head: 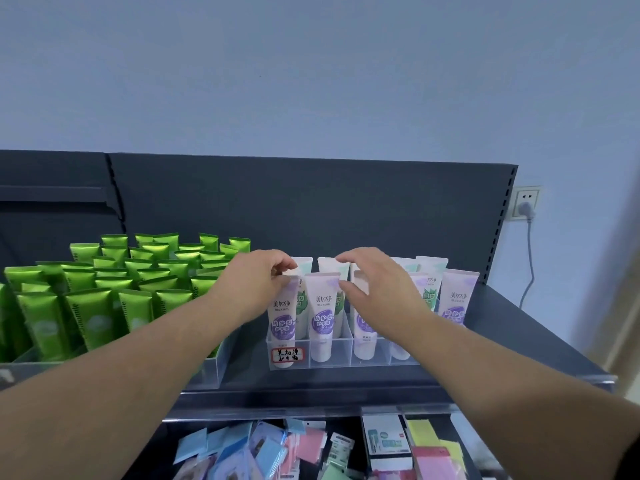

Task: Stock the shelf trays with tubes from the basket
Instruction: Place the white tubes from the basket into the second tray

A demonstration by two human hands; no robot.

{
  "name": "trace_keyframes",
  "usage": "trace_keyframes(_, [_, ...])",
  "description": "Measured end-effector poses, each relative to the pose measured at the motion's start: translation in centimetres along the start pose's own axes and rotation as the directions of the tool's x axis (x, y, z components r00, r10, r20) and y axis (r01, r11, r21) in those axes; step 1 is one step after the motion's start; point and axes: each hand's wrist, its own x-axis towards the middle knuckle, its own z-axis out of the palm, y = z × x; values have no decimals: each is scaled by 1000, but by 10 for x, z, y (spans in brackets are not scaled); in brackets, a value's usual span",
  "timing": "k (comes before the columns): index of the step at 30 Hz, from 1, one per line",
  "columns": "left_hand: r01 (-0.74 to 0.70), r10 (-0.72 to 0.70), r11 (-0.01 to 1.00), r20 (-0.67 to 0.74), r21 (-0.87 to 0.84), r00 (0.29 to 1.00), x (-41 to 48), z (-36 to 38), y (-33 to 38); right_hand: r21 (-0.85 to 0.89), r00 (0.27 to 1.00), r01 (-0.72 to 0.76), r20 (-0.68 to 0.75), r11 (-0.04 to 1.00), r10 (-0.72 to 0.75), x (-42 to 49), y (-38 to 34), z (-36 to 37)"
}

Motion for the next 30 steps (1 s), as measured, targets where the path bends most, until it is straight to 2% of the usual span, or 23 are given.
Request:
trace_keyframes(2, [-36,39,999,-121,25,992,-8,5,3,7,998,-22,-64,1000,22,-20,10,0])
trace_keyframes(4, [-201,232,969,-254,141,939,-22,13,12,-21,997,-66,-49,998,65,-41,24,3])
trace_keyframes(6, [-378,445,878,-208,293,871,-40,32,27,-72,994,-112,-8,991,111,-61,37,8])
trace_keyframes(7, [-431,495,845,-162,315,854,-48,48,32,-102,993,-120,4,987,122,-70,42,10])
trace_keyframes(8, [-438,489,843,-106,311,866,-56,64,37,-137,991,-125,18,983,129,-78,48,12])
trace_keyframes(11, [-358,338,901,122,245,933,-77,103,50,-273,977,-146,109,951,181,-98,60,14])
trace_keyframes(13, [-305,265,910,171,282,949,-84,119,53,-342,964,-145,161,928,210,-106,67,15])
trace_keyframes(15, [-271,221,903,181,333,958,-86,123,58,-367,961,-130,182,921,208,-108,70,15])
trace_keyframes(22, [-162,106,935,189,315,976,-89,125,60,-354,958,-129,199,926,209,-111,70,18])
trace_keyframes(30, [-138,96,940,146,311,985,-100,122,50,-337,966,-84,204,938,160,-116,61,22])
